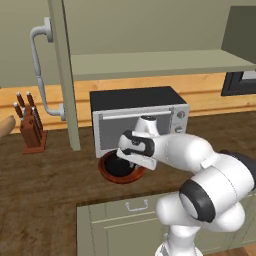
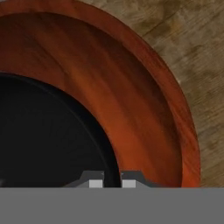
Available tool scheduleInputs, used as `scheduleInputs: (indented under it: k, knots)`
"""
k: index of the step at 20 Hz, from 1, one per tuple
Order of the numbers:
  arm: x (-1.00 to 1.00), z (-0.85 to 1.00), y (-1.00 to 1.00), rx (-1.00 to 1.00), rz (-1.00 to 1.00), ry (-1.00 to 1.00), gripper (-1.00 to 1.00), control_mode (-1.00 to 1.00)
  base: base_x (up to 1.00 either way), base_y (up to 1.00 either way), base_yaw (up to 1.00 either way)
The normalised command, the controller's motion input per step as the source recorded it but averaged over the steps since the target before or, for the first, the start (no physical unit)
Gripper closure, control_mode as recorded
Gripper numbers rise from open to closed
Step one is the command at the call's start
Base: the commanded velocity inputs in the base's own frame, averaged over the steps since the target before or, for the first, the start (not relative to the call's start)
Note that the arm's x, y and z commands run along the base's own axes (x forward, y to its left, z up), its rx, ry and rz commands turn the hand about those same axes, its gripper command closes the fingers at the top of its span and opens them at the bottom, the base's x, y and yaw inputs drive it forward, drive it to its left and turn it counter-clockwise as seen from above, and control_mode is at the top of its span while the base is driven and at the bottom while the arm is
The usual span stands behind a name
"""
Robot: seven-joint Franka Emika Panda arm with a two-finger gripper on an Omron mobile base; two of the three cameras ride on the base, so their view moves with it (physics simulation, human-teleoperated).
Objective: Pick up the bowls on the counter and stack them on top of one another in the open cabinet. Place the smaller bowl on top of the larger bowl.
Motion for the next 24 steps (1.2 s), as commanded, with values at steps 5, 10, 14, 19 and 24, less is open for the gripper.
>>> scheduleInputs:
  k: [5,10,14,19,24]
  knots:
    - [0.00,-0.10,0.00,0.00,0.00,0.00,1.00,-1.00,0.00,0.00,0.00]
    - [0.00,-0.24,0.00,0.00,0.00,0.00,-1.00,-1.00,0.00,0.00,0.00]
    - [-0.16,0.05,-0.04,0.00,0.00,-0.04,-1.00,-1.00,0.00,0.00,0.00]
    - [-0.23,0.66,-0.01,0.00,0.00,-0.10,-1.00,-1.00,0.00,0.00,0.00]
    - [-0.33,0.41,-0.21,0.00,0.00,-0.06,-1.00,-1.00,0.00,0.00,0.00]
